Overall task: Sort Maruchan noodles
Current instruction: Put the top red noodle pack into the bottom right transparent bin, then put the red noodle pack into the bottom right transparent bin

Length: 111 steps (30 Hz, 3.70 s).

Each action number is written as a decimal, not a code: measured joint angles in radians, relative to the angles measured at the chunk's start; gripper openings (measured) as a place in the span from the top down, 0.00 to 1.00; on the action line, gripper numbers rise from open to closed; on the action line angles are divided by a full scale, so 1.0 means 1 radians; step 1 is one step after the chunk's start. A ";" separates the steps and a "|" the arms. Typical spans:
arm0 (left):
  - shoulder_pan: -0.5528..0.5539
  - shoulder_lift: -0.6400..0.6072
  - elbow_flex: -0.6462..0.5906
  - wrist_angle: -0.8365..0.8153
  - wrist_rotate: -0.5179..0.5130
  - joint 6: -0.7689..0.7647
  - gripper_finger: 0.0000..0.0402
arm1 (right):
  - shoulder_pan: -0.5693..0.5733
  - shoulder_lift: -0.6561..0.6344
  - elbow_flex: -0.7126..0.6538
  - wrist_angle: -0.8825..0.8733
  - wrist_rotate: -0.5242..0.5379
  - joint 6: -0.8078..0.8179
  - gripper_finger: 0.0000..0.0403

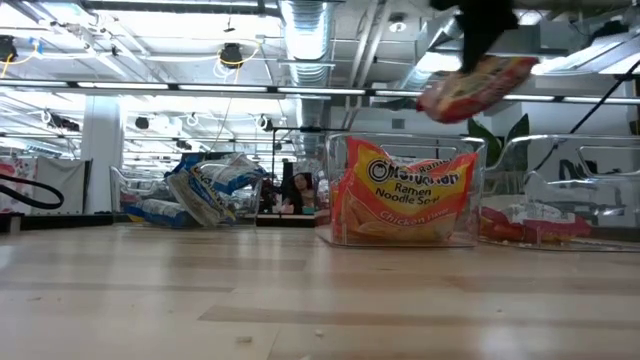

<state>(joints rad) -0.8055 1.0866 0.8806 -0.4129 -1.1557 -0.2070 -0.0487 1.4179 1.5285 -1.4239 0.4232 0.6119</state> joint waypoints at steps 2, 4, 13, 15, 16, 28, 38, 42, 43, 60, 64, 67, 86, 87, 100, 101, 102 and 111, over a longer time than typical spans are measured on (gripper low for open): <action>0.000 0.000 0.000 0.000 0.000 0.000 1.00 | 0.056 -0.029 -0.059 -0.026 -0.001 0.066 0.98; 0.000 0.000 0.000 0.000 0.000 0.000 1.00 | 0.106 -0.061 -0.138 -0.029 -0.003 0.137 0.98; 0.000 0.000 0.000 0.001 -0.001 0.004 1.00 | 0.232 -0.151 -0.450 0.055 -0.074 0.337 0.98; 0.000 0.000 0.000 0.005 -0.001 0.010 1.00 | 0.253 -0.157 -0.485 0.111 -0.083 0.341 0.97; 0.000 0.000 0.000 0.006 -0.001 0.010 1.00 | 0.263 -0.156 -0.493 0.135 -0.084 0.341 0.96; 0.000 0.000 0.000 0.010 -0.002 0.011 1.00 | 0.298 -0.158 -0.502 0.210 -0.086 0.375 0.77; 0.000 0.000 0.000 0.004 -0.010 0.011 1.00 | 0.300 -0.155 -0.502 0.353 0.049 0.194 0.58; 0.000 0.000 0.000 -0.020 -0.003 0.007 1.00 | 0.304 -0.154 -0.503 0.555 0.163 0.008 0.56; 0.000 0.000 0.000 -0.040 -0.001 -0.001 1.00 | 0.303 -0.154 -0.507 0.600 0.190 -0.036 0.56; 0.530 -0.203 -0.454 0.742 0.936 0.426 1.00 | 0.144 -0.254 -0.899 1.595 -0.006 -0.468 0.57; 0.568 -0.250 -0.478 0.745 0.970 0.410 1.00 | 0.112 -0.196 -0.990 1.972 -0.121 -0.590 0.57; 0.562 -0.281 -0.479 0.690 0.923 0.374 1.00 | 0.094 -0.153 -0.996 2.062 -0.122 -0.596 0.57; 0.426 -0.303 -0.478 0.695 1.068 0.335 0.98 | 0.087 -0.122 -0.995 2.112 -0.129 -0.610 0.57; 0.402 -0.292 -0.478 0.703 1.073 0.324 0.97 | 0.087 -0.122 -0.995 2.112 -0.129 -0.610 0.57; 0.039 0.042 -0.166 0.072 0.939 -0.231 0.52 | 0.087 -0.122 -0.995 2.092 -0.129 -0.586 0.57; 0.015 0.077 -0.128 -0.008 0.952 -0.300 0.50 | 0.087 -0.122 -0.995 2.089 -0.129 -0.586 0.57; -0.007 0.112 -0.098 -0.074 0.976 -0.360 0.49 | 0.087 -0.122 -0.995 2.088 -0.129 -0.586 0.57; -0.163 0.347 0.025 -0.268 1.275 -0.911 0.49 | 0.087 -0.122 -0.994 2.072 -0.129 -0.575 0.57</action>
<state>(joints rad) -0.9685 1.4339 0.9055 -0.6807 0.1194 -1.1176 0.0383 1.2957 0.5343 0.6479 0.2939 0.0372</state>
